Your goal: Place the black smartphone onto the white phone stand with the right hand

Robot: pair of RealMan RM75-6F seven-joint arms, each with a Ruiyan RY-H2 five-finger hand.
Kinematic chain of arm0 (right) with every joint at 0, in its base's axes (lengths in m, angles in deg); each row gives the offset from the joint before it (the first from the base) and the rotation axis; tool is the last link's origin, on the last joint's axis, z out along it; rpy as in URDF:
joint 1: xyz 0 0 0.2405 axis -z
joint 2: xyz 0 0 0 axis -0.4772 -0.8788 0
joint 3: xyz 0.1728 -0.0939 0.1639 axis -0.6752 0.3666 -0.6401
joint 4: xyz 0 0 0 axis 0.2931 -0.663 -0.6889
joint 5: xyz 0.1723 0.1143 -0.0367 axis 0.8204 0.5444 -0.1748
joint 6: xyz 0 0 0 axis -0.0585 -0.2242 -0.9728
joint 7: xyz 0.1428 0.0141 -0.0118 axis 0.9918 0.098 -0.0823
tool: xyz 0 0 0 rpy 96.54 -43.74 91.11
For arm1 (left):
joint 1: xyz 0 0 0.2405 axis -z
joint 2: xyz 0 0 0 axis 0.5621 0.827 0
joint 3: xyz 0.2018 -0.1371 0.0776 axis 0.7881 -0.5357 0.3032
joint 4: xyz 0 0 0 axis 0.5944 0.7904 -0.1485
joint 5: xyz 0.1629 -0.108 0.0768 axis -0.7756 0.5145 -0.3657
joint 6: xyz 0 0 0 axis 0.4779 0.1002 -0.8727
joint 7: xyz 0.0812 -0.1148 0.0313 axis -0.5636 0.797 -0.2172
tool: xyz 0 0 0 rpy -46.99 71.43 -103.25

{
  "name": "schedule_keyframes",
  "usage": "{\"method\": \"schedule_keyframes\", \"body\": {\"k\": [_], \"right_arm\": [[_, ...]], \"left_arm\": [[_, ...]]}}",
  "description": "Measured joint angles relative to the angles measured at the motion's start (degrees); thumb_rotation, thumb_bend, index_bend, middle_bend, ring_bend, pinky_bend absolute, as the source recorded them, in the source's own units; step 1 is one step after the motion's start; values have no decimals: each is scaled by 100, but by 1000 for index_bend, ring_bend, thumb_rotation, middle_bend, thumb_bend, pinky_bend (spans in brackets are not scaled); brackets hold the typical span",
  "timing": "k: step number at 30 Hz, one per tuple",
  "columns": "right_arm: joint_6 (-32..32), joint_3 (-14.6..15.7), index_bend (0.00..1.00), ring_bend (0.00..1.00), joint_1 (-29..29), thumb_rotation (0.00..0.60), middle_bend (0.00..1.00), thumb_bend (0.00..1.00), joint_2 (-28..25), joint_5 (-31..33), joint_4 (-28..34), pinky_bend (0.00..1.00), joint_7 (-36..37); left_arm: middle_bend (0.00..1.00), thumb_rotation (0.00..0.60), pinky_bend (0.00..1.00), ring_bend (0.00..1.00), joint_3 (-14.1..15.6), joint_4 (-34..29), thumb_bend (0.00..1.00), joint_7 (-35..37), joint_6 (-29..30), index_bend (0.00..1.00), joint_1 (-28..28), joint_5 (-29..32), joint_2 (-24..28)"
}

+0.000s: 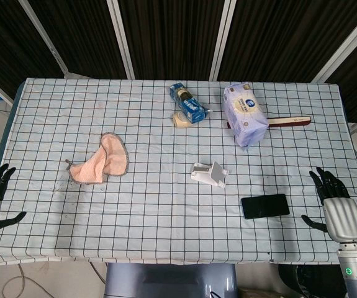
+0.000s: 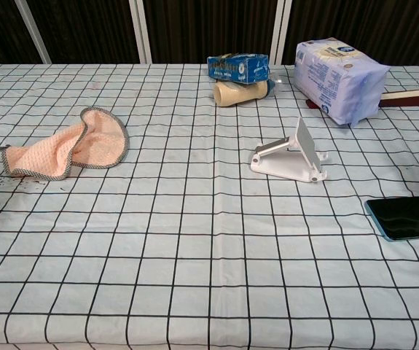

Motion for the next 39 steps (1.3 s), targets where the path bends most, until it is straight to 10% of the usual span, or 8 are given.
{"method": "schedule_keyframes", "body": {"k": [15,39], "right_arm": [[62,93,0,0,-80,600,0,40,-33,-256,97,143,-256],[2087,204,193,56,-998,600,167,150,388,541,187,143,-1733]], "left_arm": [[0,600,0,0,4,24,0,65,15,0,-4,-29,14],[0,600,0,0,46,-2,0,70,-25,0,5,-74,40]]}}
